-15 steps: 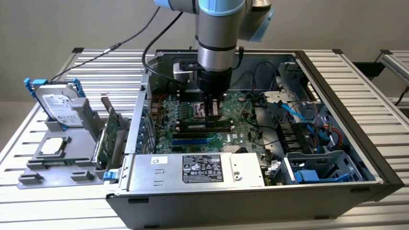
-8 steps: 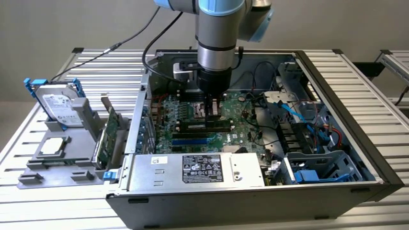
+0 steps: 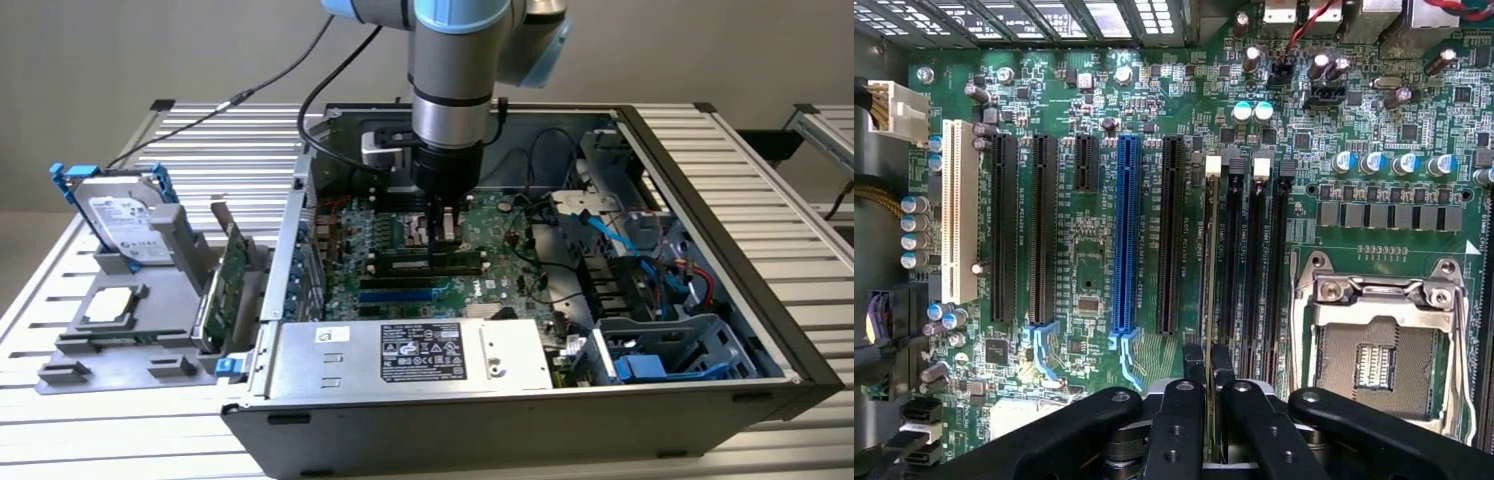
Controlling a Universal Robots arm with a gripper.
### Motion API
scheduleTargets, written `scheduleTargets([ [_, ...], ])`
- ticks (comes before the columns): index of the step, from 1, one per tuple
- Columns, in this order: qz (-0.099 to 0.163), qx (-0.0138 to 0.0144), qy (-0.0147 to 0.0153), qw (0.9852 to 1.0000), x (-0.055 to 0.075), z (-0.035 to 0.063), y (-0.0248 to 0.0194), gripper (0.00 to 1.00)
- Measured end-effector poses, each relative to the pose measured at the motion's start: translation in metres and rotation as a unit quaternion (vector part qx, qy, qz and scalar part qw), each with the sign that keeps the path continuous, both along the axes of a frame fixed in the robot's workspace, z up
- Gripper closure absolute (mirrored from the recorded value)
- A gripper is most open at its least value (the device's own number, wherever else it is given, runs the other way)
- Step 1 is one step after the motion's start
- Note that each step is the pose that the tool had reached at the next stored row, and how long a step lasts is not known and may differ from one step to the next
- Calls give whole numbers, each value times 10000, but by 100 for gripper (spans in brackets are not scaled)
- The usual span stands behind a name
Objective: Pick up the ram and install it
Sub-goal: 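Insert the ram into the slot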
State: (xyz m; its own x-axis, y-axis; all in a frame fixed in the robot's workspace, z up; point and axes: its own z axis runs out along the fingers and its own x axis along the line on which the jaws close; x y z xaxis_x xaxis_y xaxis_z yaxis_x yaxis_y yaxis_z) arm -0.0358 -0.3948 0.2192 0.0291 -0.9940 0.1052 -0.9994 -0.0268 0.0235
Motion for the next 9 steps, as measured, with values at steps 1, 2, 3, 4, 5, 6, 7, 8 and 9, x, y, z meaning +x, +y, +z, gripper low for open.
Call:
scheduleTargets([
  [1,0,-2,0,10000,0,0,0,86],
  [2,0,-2,0,10000,0,0,-1,86],
  [3,-1,-2,1,10000,-1,0,-1,85],
  [4,0,-3,0,10000,-1,0,-1,85],
  [5,-1,-1,0,10000,-1,-1,0,79],
  [6,0,-1,0,10000,-1,-1,0,73],
  [7,0,0,0,10000,0,0,0,67],
  [8,0,0,4,10000,0,4,0,67],
  [9,0,-1,12,10000,0,11,0,61],
])
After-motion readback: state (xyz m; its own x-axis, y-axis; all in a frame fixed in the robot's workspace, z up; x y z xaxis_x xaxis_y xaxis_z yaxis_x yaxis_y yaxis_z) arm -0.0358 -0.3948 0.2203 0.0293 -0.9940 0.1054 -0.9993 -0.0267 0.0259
